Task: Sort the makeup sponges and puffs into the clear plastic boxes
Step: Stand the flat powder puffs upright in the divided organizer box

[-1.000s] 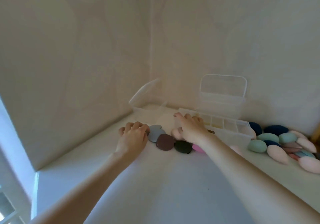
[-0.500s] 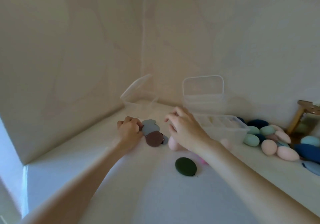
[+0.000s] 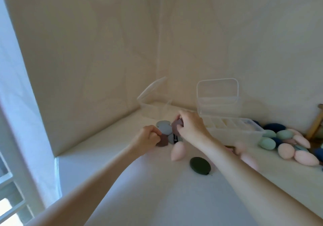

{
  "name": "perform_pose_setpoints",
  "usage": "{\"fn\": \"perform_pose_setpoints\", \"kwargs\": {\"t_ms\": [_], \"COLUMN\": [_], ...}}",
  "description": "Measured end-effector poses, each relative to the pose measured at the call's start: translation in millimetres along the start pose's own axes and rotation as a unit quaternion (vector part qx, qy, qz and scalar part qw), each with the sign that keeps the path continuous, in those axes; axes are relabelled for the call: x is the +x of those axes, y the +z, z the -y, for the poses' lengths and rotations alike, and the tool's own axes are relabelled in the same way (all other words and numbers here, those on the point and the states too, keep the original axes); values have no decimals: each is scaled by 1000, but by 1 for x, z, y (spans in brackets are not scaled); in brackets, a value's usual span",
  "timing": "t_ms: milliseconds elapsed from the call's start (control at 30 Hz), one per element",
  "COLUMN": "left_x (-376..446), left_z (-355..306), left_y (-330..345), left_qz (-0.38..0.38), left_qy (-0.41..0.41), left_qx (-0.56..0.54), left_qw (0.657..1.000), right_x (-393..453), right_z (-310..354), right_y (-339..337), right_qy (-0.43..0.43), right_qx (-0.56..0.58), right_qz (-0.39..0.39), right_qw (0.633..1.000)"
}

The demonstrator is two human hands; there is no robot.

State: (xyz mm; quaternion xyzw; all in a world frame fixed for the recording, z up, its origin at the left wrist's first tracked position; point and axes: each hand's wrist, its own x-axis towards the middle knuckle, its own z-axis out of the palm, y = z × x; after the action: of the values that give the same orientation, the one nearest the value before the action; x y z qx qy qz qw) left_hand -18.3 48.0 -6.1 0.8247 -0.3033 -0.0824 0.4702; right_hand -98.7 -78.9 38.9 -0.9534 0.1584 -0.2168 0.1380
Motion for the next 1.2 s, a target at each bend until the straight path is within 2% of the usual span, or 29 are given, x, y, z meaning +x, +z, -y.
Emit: {"fn": "perform_pose_setpoints", "kwargs": {"t_ms": [67,133,200,267,400,567,667,767,967,1133,1200], "left_x": [6,9,11,16,27,33,34,36,38,41,43], "left_z": [-2,-8,-16,-18,-10,-12,-16,-15,-36,-52,-58], "left_y": [4,5,6,9,7,10,9,5,1,7,12], "left_qz": [-20,-59,-56,-11,47,66,58,20,-24,3,-7], "left_qy": [32,79,103,69,-16,-22,-14,1,37,78,98], "left_qx": [87,173,192,223,360,420,402,360,244,139,79], "left_qw": [995,980,974,972,932,905,914,933,969,987,992], "right_x": [4,8,11,16,23,34,37,35,28,23,20], "right_z": [-12,-24,-36,-46,-41,-28,-30,-36,-42,-48,-46], "right_y": [-16,-32,-43,-45,-33,-20,-12,-10,-17,-27,-36], "right_qy": [24,51,90,112,106,107,128,122,103,80,60], "right_qx": [74,99,117,101,17,-26,-38,-36,-65,101,215], "right_qz": [-48,-97,-122,-105,-17,4,50,83,87,47,56], "right_qw": [996,989,982,983,994,994,990,988,989,991,973]}}
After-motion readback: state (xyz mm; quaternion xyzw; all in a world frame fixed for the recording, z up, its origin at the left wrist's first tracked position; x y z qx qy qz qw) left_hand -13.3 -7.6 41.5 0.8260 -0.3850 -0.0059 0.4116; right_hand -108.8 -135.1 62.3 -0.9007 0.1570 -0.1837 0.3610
